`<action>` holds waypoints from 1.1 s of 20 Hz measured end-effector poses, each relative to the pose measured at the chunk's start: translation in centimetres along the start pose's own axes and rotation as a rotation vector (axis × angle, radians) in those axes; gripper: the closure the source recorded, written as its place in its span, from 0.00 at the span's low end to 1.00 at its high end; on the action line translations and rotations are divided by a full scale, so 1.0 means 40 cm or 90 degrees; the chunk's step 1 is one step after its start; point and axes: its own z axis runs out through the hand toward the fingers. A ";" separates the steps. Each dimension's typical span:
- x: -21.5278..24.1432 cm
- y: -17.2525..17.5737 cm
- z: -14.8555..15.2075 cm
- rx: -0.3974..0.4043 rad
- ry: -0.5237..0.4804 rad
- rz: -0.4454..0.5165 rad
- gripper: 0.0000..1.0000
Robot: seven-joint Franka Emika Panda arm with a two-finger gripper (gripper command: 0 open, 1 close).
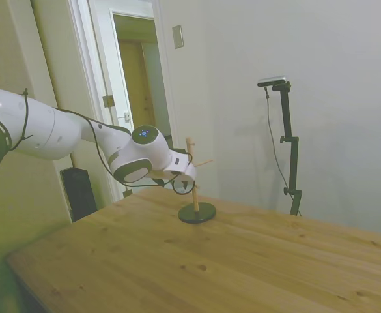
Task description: Unload the mug
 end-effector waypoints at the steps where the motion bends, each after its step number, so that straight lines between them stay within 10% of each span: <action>1: 0.000 0.000 0.000 0.006 0.001 -0.005 0.00; 10: -0.008 0.003 0.020 0.045 0.026 -0.028 0.00; 11: -0.008 0.004 0.022 0.048 0.028 -0.028 1.00; 22: -0.004 0.004 0.043 0.057 0.039 -0.031 1.00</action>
